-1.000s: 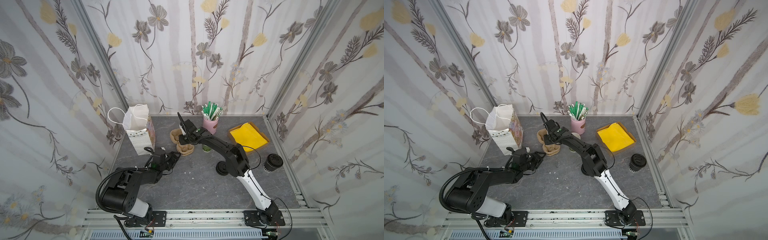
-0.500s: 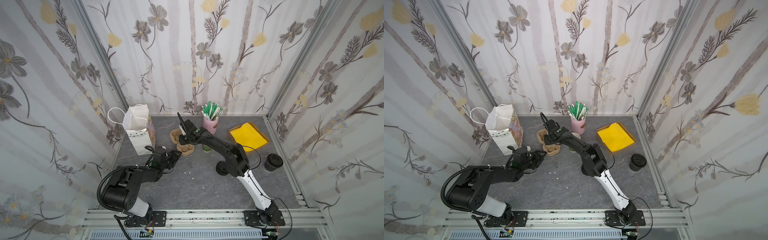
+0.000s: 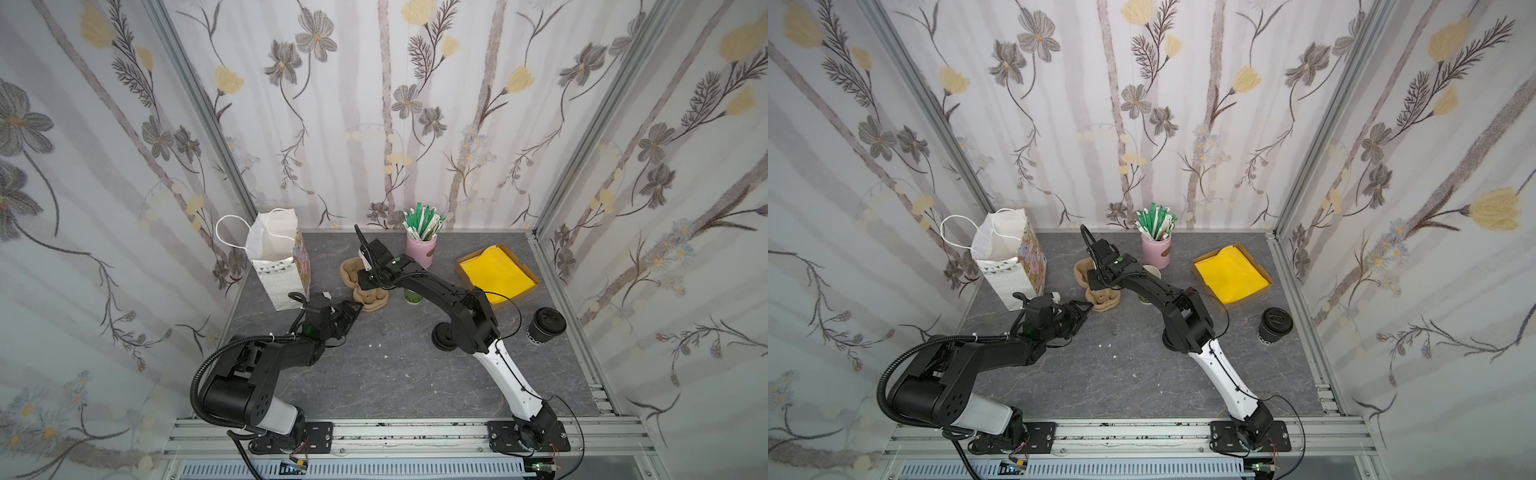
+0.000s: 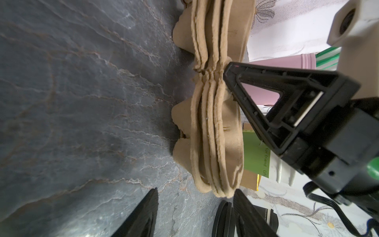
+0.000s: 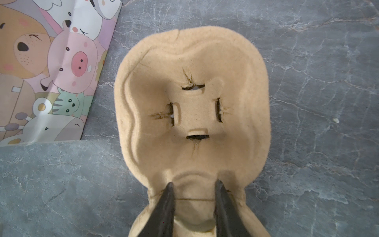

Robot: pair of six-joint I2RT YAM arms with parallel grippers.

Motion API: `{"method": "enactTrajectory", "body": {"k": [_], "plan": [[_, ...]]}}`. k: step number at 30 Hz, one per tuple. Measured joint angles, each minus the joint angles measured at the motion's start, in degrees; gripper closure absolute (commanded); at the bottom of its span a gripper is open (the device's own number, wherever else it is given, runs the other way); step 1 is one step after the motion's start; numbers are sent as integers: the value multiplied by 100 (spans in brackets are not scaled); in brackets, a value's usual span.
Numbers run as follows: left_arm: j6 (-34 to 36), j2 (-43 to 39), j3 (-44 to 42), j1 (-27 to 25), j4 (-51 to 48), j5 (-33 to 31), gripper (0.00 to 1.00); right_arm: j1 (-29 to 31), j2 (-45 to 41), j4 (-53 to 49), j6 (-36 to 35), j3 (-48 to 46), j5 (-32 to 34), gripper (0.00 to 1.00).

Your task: Pack the takeout coffee

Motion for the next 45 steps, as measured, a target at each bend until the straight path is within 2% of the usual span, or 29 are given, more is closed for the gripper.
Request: {"method": "enactTrajectory", "body": {"k": [45], "plan": [[-31,393,227,-70,-2,85,39,-59,0,-37,-48,0,-125,72]]}}
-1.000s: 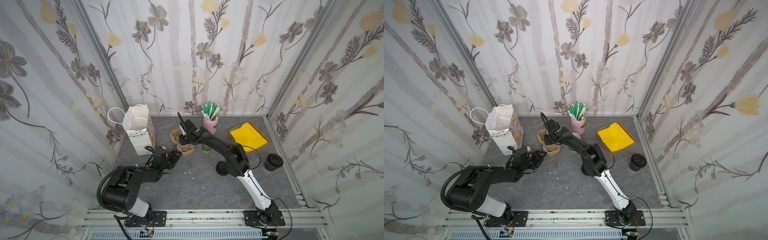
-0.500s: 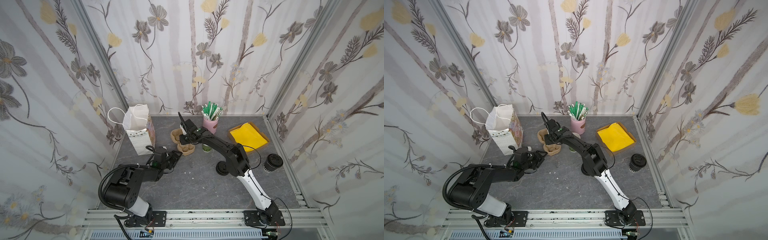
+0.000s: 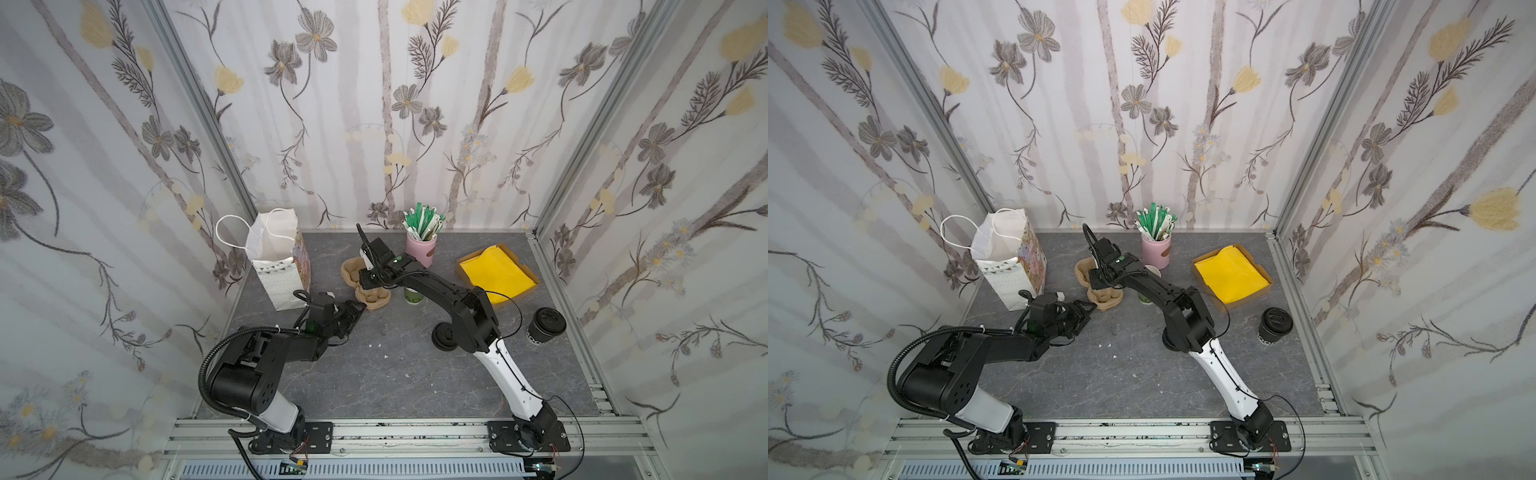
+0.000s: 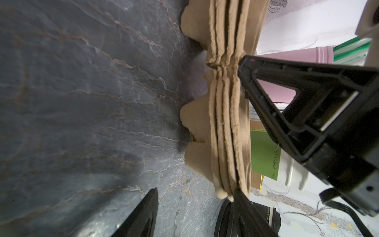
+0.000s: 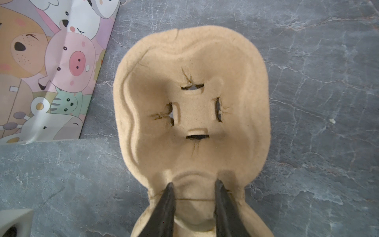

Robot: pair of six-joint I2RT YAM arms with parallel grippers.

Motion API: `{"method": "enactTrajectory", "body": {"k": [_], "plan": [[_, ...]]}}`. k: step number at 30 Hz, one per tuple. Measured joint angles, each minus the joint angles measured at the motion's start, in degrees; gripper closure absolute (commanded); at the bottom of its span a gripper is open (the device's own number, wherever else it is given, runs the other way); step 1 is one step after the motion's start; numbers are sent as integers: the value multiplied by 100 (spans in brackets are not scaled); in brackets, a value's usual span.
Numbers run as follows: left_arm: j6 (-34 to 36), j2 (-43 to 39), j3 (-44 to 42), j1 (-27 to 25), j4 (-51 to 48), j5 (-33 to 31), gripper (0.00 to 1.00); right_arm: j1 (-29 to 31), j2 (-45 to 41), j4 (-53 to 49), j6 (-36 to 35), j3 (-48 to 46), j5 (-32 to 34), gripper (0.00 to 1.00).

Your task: Pack the takeout coffee

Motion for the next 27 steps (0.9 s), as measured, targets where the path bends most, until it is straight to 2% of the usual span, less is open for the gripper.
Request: {"method": "enactTrajectory", "body": {"k": [22,27], "plan": [[-129,184,-13,0,2,-13,39,-24,-90,-138,-15,0,-46,73],[-140,208,11,2,37,-105,39,-52,-129,-267,37,0,-256,73]]}}
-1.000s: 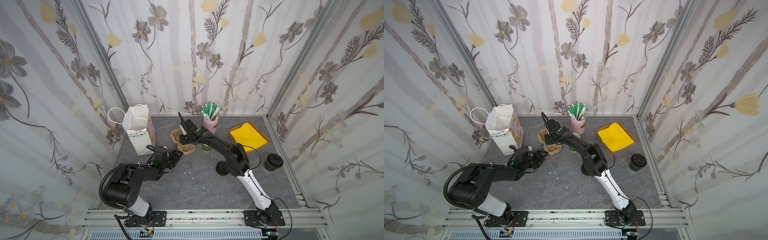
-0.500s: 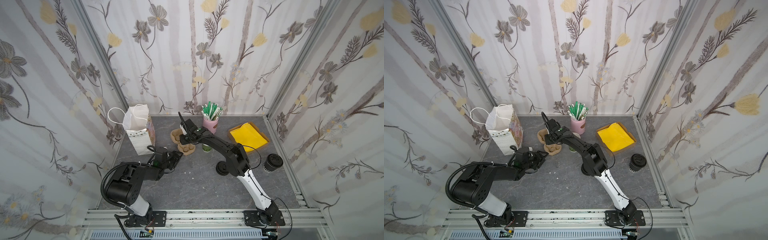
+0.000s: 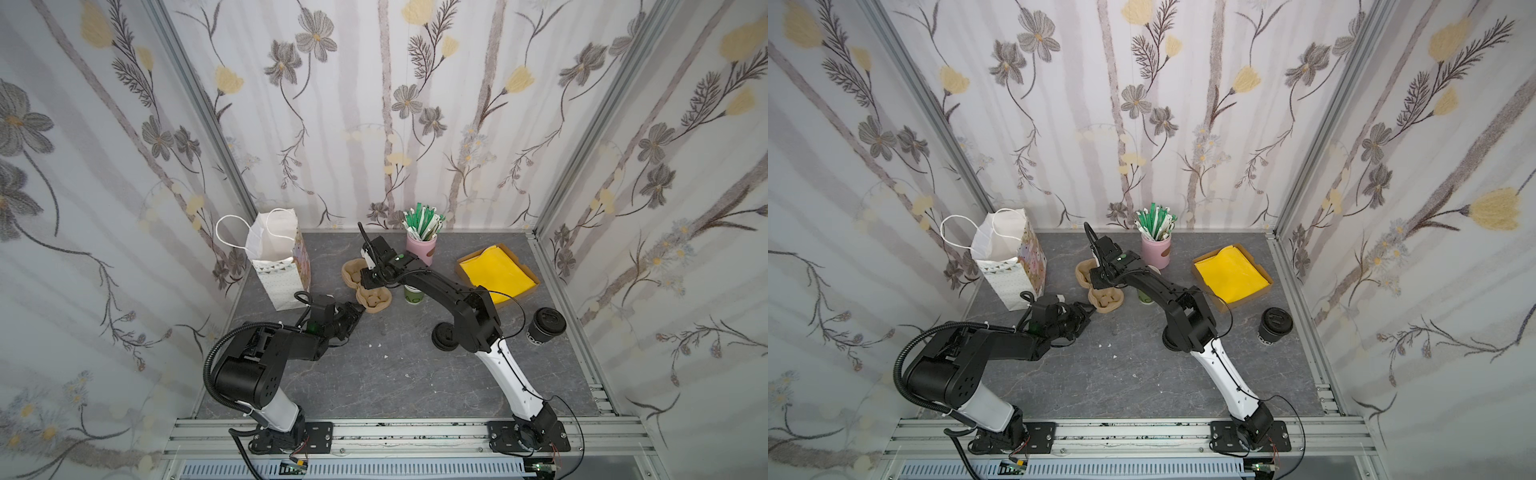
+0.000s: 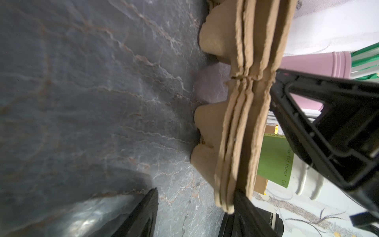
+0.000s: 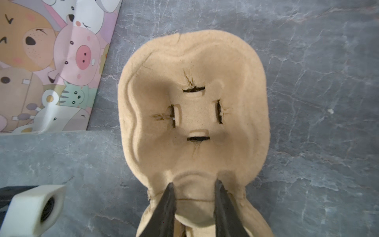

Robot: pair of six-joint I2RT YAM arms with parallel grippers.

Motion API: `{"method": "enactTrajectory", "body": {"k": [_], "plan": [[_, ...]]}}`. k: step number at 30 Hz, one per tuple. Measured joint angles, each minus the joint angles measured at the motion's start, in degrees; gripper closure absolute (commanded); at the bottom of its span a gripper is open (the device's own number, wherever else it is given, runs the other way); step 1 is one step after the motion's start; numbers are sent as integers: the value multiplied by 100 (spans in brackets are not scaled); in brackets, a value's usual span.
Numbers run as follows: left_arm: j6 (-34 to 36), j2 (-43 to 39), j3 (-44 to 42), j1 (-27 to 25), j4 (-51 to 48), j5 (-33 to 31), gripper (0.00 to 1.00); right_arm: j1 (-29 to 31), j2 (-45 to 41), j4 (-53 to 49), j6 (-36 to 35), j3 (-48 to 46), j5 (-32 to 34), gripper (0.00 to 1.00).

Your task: Pack the takeout coffee

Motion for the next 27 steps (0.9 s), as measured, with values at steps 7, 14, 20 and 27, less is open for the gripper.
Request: {"method": "enactTrajectory", "body": {"k": [7,14,20,27], "plan": [[0,66,22,0,13,-28,39,-31,-2,-63,63,0,-184,73],[0,125,26,0,50,-44,39,-28,-133,-186,76,-7,-212,73],[-4,170,55,0,90,-44,39,-33,-195,-192,74,-7,-212,73],[-11,79,59,4,85,-50,39,-31,-238,-199,74,-7,-210,73]]}}
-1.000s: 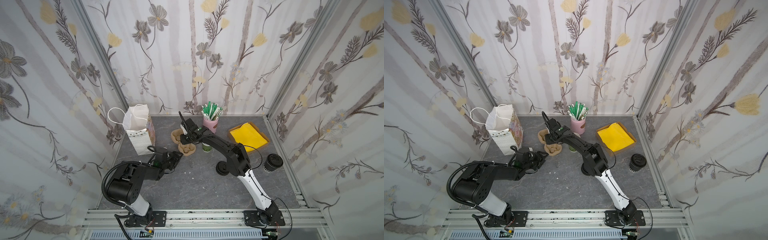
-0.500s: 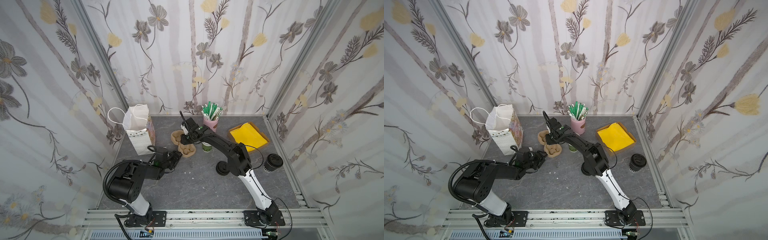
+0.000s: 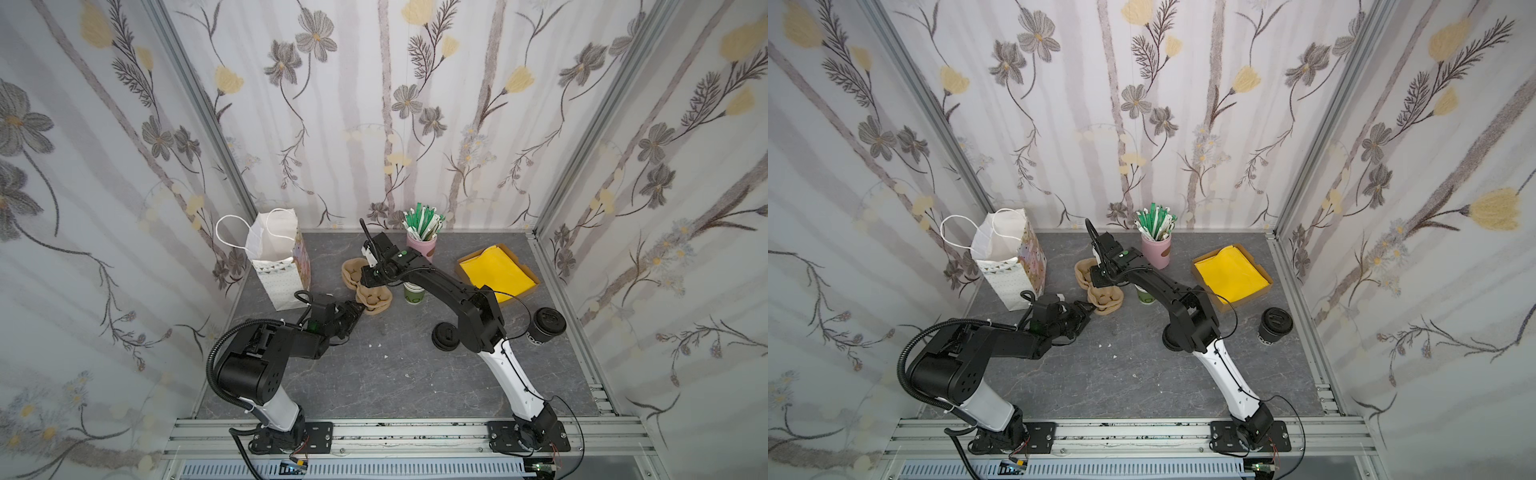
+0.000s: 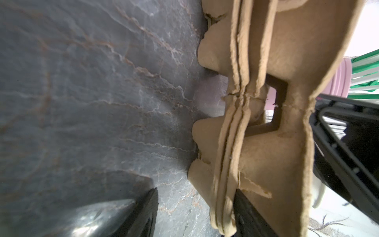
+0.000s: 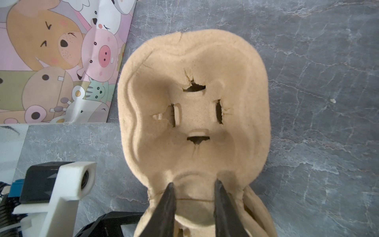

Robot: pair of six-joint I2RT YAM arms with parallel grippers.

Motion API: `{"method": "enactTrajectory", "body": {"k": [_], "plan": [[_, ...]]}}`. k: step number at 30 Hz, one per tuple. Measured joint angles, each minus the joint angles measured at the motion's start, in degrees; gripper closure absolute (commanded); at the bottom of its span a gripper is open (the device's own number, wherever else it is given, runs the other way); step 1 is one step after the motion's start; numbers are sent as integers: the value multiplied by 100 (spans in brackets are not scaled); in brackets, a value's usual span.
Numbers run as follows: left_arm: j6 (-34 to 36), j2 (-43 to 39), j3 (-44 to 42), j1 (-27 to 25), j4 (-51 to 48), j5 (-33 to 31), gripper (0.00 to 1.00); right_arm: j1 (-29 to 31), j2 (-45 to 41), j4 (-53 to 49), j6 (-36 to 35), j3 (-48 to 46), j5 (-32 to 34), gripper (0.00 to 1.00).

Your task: Pack the takeout coffee

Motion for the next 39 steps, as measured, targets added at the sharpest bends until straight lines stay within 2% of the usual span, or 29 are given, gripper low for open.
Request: {"method": "enactTrajectory", "body": {"k": [16,22,26,33,36,39], "plan": [[-96,-793,-210,72,-13,-186,37,-39,-402,7,-66,-2,153,73],[-37,-1587,-334,184,-354,-428,37,-44,-719,7,-70,-2,153,73],[332,-2404,-142,188,-1130,-695,38,-44,-960,-17,-94,-2,149,74],[1432,-3713,892,195,-2924,-1252,42,-44,-1394,-275,-269,-2,146,74],[2037,-3891,1740,195,-3679,-1569,43,-50,-1521,-428,-356,-2,122,74],[2634,-3729,2802,280,-4452,-1978,46,-50,-1644,-560,-446,-4,31,74]]}}
